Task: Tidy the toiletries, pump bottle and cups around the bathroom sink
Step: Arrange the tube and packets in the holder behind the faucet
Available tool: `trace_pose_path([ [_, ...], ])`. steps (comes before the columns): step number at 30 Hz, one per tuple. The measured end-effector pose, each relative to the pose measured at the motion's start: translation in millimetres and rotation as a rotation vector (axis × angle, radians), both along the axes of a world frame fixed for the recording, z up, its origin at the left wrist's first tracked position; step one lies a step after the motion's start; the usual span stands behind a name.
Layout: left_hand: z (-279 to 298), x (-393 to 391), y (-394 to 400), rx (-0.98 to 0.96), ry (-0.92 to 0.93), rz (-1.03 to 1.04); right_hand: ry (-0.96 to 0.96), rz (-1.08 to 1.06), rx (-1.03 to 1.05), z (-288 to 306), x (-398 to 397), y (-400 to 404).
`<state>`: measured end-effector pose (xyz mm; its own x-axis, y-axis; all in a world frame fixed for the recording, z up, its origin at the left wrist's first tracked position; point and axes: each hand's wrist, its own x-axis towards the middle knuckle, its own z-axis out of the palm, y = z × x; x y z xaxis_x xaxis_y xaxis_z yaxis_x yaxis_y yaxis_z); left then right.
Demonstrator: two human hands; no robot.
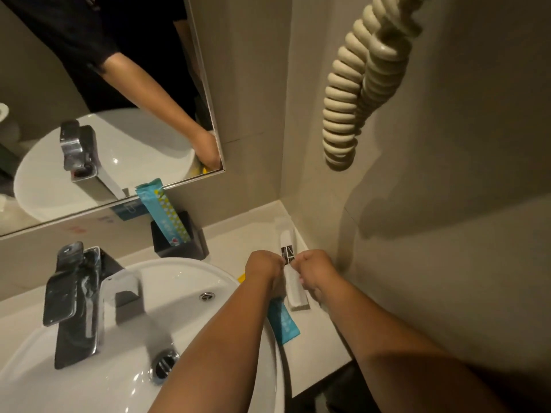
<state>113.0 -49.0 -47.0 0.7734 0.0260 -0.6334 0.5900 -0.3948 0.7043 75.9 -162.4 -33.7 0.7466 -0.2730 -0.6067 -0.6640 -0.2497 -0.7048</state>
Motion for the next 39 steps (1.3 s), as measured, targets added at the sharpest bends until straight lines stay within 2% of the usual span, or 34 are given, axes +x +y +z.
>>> trace_pose_path([
  [4, 39.6, -2.2, 17.4, -0.03, -0.081, 0.02, -0.062, -0.023, 0.01, 30.9, 5.0, 7.9],
  [8, 78.0, -11.3, 48.6, -0.077, -0.247, 0.105, -0.203, 0.147, -0.04, 72.3, 15.0, 30.6],
  [14, 119.9, -8.6, 113.1, 0.082, -0.512, 0.246, -0.385, 0.378, -0.138, 115.0, 41.8, 98.3],
  [23, 133.2, 5.0, 169.2, 0.248, -0.669, 0.447, -0.592, 0.496, -0.206, 116.4, 84.4, 178.6],
  [27, 120.1, 17.2, 174.7, 0.291, -0.678, 0.477, -0.637, 0.512, -0.248, 102.4, 97.5, 188.5],
  [33, 82.5, 29.4, 170.0, 0.334, -0.539, 0.5, -0.556, 0.548, -0.292, 69.0, 106.0, 183.8],
  [39, 60.6, 34.9, 169.4, 0.437, -0.436, 0.4, -0.459, 0.595, -0.349, 44.1, 107.3, 181.3],
])
